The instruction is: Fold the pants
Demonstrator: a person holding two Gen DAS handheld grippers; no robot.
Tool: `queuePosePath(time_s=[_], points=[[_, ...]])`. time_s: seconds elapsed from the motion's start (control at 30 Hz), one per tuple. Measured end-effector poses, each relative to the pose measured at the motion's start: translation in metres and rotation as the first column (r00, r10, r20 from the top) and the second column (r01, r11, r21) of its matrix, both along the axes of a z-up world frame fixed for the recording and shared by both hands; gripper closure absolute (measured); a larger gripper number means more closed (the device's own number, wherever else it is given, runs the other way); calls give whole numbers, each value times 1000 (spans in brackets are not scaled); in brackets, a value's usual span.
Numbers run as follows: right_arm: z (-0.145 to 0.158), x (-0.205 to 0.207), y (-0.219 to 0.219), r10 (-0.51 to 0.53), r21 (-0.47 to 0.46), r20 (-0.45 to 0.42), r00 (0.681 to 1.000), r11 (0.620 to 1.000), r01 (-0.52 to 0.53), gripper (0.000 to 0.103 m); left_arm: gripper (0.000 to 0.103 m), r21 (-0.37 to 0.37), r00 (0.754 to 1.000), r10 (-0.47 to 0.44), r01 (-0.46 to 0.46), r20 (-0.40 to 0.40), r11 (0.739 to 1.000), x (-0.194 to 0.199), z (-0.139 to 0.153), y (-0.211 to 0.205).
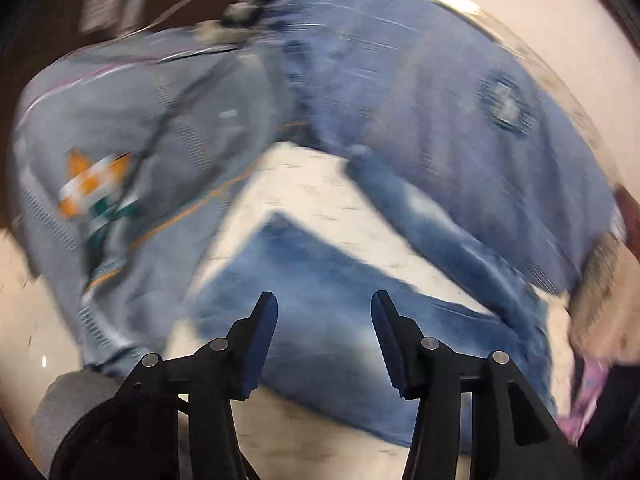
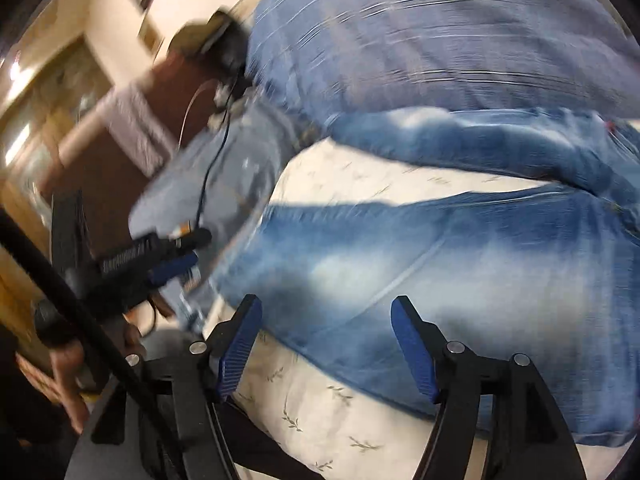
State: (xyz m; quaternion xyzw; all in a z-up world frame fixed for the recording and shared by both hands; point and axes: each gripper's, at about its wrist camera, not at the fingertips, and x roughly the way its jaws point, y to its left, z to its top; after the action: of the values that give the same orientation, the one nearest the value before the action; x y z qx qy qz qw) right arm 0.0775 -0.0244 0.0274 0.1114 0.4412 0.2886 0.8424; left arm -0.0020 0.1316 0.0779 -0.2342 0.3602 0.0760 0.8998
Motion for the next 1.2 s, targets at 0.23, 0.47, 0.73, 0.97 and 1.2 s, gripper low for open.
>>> queuePosePath(time_s=[0.23,0.47,0.73,0.97,1.2], points=[[36,32,-94,-151,92,-20,988,984,152,24,51,-51,965,-258,261,45,964,58,23,-70],[53,67,-197,-374,98,-26,927,922,375,16,49,-41,904,-427,428,29,903,137,13,-146],[13,155,-280,-584,-128,-117,803,811,571,15,49,14,893,-444,446,-70,895,190,-59,-161],[-23,261,-322,-674,-314,-138,726,725,613,16,49,-20,897,-437,437,-64,899,195,-64,-158],[-45,281,-309,-632,-379,-160,758,748,544,82,49,-40,891,-451,449,-51,892,191,-63,-155]])
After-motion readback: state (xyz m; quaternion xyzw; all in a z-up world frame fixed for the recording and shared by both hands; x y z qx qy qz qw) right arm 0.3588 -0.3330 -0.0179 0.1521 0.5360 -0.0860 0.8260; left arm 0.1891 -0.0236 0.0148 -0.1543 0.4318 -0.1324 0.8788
